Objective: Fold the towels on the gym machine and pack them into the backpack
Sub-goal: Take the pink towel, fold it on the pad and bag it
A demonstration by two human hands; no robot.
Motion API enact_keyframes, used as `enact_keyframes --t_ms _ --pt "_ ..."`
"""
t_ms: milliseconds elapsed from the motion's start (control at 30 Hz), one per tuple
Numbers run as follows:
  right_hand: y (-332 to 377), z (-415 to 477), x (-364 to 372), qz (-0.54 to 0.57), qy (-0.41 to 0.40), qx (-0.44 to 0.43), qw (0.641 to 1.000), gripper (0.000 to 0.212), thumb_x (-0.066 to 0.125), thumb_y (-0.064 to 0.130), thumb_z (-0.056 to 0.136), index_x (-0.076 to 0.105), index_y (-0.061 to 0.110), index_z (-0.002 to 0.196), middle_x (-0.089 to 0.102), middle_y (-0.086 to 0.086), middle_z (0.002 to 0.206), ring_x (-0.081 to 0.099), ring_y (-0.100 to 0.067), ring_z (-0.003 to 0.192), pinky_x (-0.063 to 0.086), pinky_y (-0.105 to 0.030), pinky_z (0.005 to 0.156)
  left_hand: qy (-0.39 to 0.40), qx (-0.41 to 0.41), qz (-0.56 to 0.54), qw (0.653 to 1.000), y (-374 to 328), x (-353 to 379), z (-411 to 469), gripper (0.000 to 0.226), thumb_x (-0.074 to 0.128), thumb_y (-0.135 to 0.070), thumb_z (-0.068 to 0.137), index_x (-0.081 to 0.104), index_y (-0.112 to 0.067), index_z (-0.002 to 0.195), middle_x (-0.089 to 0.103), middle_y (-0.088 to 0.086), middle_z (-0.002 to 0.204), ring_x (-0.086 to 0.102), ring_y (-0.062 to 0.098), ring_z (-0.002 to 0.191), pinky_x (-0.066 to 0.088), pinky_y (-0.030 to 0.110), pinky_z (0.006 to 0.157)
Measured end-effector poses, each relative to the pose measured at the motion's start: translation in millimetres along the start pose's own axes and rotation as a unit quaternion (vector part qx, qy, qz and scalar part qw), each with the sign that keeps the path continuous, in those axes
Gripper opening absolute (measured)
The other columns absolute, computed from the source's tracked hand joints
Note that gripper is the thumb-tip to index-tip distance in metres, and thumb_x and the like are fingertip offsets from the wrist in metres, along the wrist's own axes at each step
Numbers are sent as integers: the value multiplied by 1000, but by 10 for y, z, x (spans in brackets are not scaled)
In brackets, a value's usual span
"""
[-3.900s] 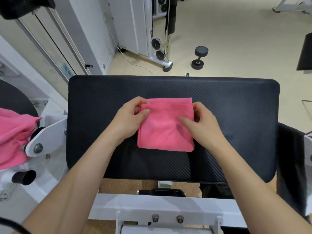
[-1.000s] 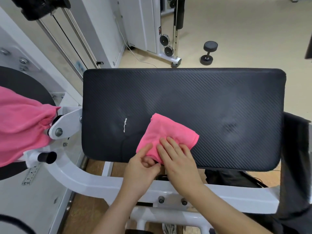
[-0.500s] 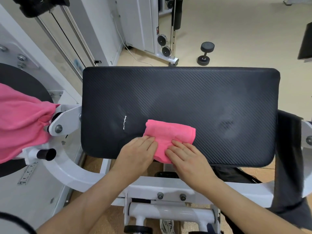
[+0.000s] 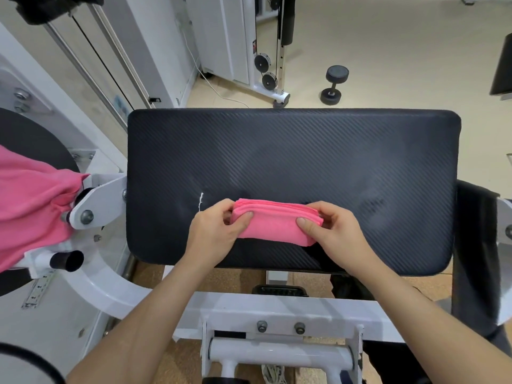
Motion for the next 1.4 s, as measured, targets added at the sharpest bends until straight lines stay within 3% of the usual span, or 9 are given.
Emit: enact_keyframes --t_ms 233,367,500,600,700,967,1100,1233,1400 --pt "36 38 -19 4 -48 9 999 19 75 14 83 71 20 100 73 5 91 68 -10 87 56 -32 79 31 5 20 999 -19 5 128 41 67 -43 84 60 -41 124 67 -11 95 59 4 87 52 30 79" --pt "402 -44 20 -378 -108 -180 902 28 74 26 81 68 21 108 58 2 94 55 -19 86 50 -33 62 -14 51 89 995 -36 -22 62 31 67 -43 83 63 -29 111 52 -6 102 50 7 90 45 22 77" --pt "331 63 115 -407 29 -132 903 62 72 26 83 48 25 140 50 5 131 39 -19 126 46 -42 95 -17 105 92 990 -134 74 -84 24 67 -41 82 53 -24 92 54 -10 93 51 7 86 45 19 71" --pt "256 136 225 -429 148 -55 889 61 70 23 83 47 31 138 50 9 123 36 -16 125 41 -45 97 31 5 -18 999 -65 91 -120 30 75 -36 76 52 -28 93 64 -7 87 61 10 82 53 25 68" --pt "316 74 245 -381 202 -37 901 43 71 11 74 66 23 116 55 5 100 53 -19 101 47 -39 86 115 -99 -169 974 -13 157 -256 41 79 -14 77 61 -26 112 72 -3 96 67 16 94 56 26 75" --pt "243 -557 -137 -26 159 50 986 41 59 -24 59 68 10 81 61 -2 84 59 -6 63 50 -22 56 217 -79 -396 889 -618 513 -1116 36 74 6 74 53 -10 100 61 2 92 64 20 88 58 38 75" --pt "220 -1035 -348 110 197 48 973 39 56 -19 59 62 11 84 58 -2 77 52 -12 67 44 -22 60 170 -9 -359 918 -972 618 -1428 40 78 9 69 60 -18 92 65 9 105 65 24 95 57 41 76" --pt "61 -1622 -657 295 300 90 903 37 80 18 73 57 15 101 54 -10 121 53 -26 103 44 -50 91 108 59 -315 941 -1349 661 -1864 47 69 16 60 65 -26 79 66 1 103 63 18 96 53 34 70" --pt "-283 -2299 -1047 307 238 189 902 49 75 47 75 63 10 106 58 -18 110 56 -30 95 53 -44 80 48 75 -279 956 -1781 895 -2520 45 66 13 57 66 -32 62 62 -4 103 60 15 99 50 29 75"
Point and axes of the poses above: each hand's wrist, its own z-axis towards the middle knuckle, its own x-axis out of the palm, y = z × x, the point moved 8 cm from there along z, towards the middle knuckle
